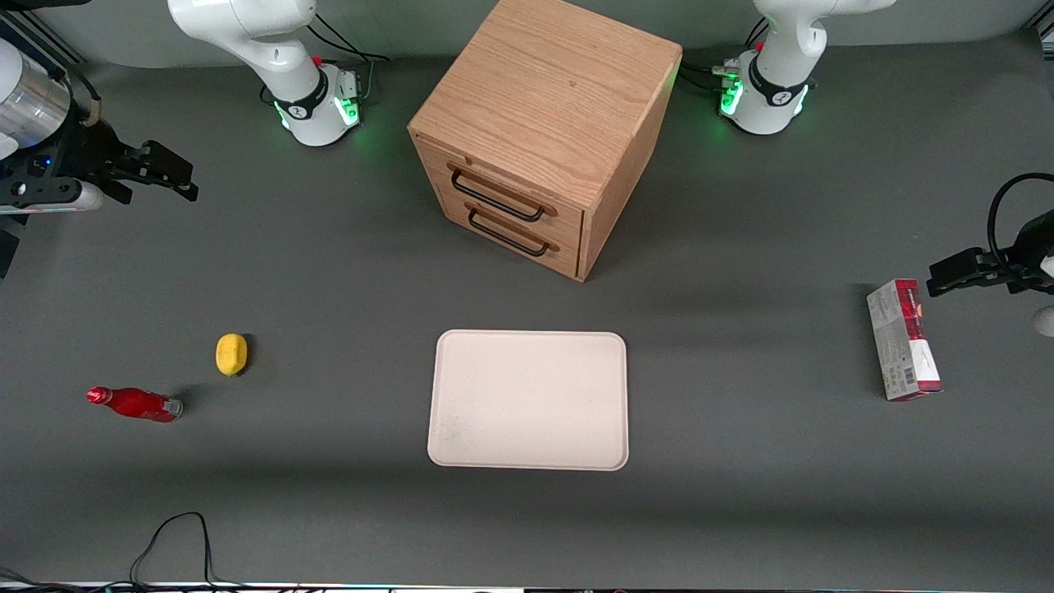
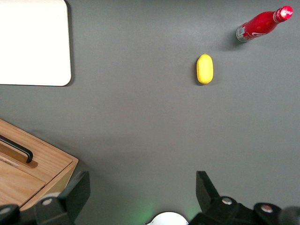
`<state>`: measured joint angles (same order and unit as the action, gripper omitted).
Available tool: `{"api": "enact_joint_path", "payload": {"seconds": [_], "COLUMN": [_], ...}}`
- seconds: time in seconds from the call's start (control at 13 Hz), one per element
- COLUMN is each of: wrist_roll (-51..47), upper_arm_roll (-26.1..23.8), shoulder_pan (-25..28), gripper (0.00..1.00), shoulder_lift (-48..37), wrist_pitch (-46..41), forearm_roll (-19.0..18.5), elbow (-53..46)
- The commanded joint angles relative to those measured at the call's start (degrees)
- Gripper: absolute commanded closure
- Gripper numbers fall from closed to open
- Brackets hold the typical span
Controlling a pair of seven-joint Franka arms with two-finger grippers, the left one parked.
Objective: Place coke bottle on tray
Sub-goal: 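Move the right gripper down over the red Coca-Cola bottle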
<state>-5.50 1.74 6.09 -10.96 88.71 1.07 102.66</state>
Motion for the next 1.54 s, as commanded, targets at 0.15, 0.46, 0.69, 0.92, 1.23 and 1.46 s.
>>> {"api": "enact_joint_path", "payload": {"seconds": [0.15, 0.46, 0.69, 0.92, 1.23, 1.46], "wrist_roll": [-0.39, 12.13, 23.05, 31.94, 37.66, 40.39], "upper_arm_roll": [0.54, 8.25, 13.27, 19.6, 24.88, 25.86], "shoulder_pan": [-0.38, -0.38, -0.29, -0.29, -0.29, -0.38], "gripper": [0.0, 0.0, 0.0, 0.0, 0.0, 0.0], "shoulder_lift": [1.38, 8.91, 15.95, 21.49, 29.14, 34.24], "wrist_pitch": [-1.52, 1.46, 3.57, 10.32, 17.89, 22.63], "forearm_roll": [-1.33, -6.52, -6.43, -3.89, 3.3, 7.01], "elbow": [-2.11, -6.49, -12.2, -13.8, -13.89, -13.89]}}
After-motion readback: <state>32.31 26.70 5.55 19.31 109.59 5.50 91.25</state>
